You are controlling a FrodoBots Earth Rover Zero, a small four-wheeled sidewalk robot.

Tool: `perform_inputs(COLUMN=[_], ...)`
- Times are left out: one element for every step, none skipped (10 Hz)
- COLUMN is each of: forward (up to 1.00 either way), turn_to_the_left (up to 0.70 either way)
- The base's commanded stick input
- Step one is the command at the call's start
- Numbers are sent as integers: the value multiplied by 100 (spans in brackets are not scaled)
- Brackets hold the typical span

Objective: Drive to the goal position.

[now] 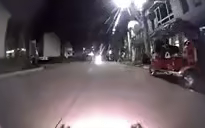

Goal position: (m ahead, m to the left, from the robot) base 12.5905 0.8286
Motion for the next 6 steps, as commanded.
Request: perform_inputs(forward=[70,70,70,70,70,70], turn_to_the_left=[-35,-29,-13,0,-3,-29])
